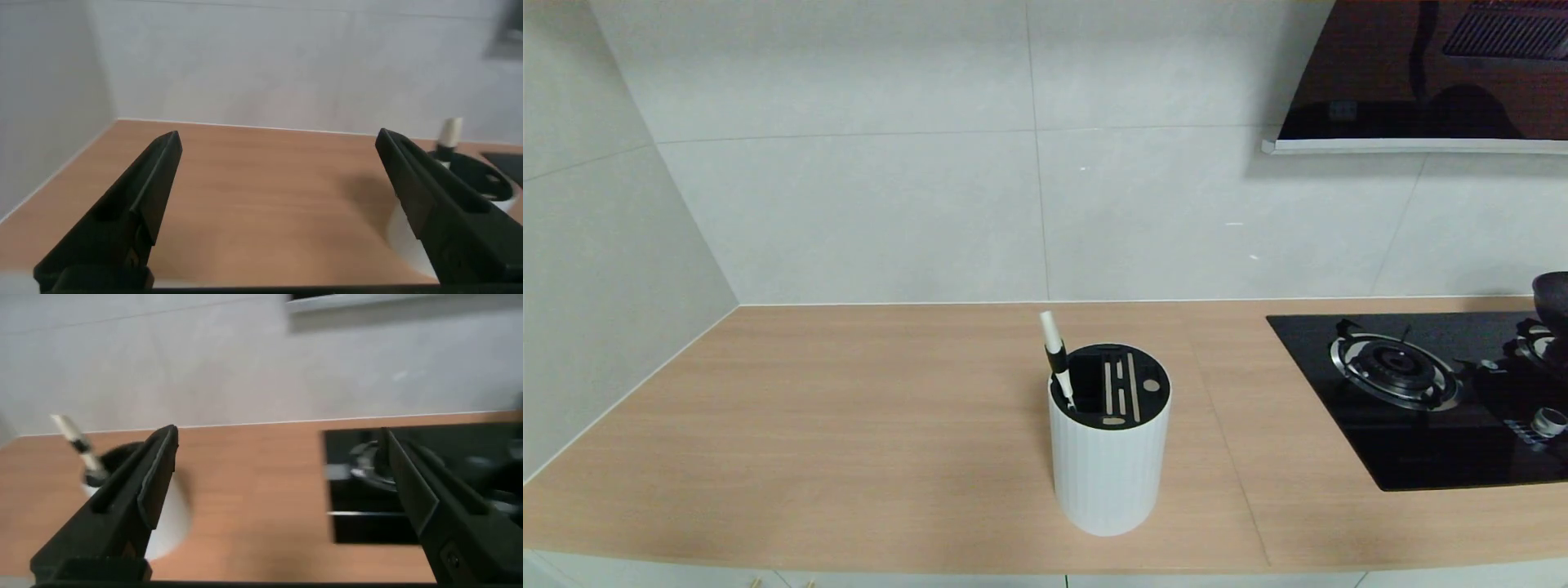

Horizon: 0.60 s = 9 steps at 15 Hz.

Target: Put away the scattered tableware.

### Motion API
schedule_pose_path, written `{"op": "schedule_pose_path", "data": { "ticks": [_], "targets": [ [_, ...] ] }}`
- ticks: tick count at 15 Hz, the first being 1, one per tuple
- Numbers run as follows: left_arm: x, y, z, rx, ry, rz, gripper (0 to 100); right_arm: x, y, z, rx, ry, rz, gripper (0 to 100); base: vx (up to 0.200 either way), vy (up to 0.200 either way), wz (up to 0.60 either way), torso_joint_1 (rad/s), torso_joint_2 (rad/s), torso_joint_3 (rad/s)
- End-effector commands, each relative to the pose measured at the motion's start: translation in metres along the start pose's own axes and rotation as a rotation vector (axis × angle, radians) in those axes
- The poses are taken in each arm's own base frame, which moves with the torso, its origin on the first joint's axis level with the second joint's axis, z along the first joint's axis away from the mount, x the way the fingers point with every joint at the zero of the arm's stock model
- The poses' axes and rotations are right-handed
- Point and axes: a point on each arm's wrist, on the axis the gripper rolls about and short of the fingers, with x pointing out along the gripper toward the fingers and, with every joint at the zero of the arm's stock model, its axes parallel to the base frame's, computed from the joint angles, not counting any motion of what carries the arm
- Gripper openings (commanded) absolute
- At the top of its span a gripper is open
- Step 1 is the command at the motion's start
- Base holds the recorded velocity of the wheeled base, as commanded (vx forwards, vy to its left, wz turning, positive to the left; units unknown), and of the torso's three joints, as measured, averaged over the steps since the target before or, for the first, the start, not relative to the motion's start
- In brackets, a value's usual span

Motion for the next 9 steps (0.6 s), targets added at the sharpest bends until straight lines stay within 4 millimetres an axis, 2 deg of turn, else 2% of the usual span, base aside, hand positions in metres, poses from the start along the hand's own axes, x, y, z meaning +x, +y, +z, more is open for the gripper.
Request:
{"op": "schedule_pose_path", "data": {
  "ticks": [1,4,5,7,8,9],
  "targets": [
    [-0.029,0.004,-0.010,-0.012,-0.096,0.071,100,-0.021,0.002,0.001,-0.018,-0.112,-0.072,100,0.000,0.000,0.00,0.000,0.00,0.000],
    [-0.035,-0.001,-0.014,-0.032,-0.121,0.178,100,-0.034,0.008,-0.013,-0.054,-0.115,-0.087,100,0.000,0.000,0.00,0.000,0.00,0.000],
    [-0.043,-0.003,-0.028,-0.013,-0.128,0.146,100,-0.035,0.008,-0.019,-0.054,-0.096,-0.088,100,0.000,0.000,0.00,0.000,0.00,0.000],
    [-0.032,-0.002,-0.055,0.006,-0.031,0.170,100,-0.029,0.006,-0.036,-0.053,-0.035,-0.091,100,0.000,0.000,0.00,0.000,0.00,0.000],
    [-0.032,-0.002,-0.055,0.006,-0.031,0.170,100,-0.029,0.006,-0.036,-0.053,-0.035,-0.091,100,0.000,0.000,0.00,0.000,0.00,0.000],
    [-0.020,-0.001,-0.093,0.042,0.103,0.162,100,-0.019,0.003,-0.071,-0.060,0.085,-0.091,100,0.000,0.000,0.00,0.000,0.00,0.000]
  ]
}}
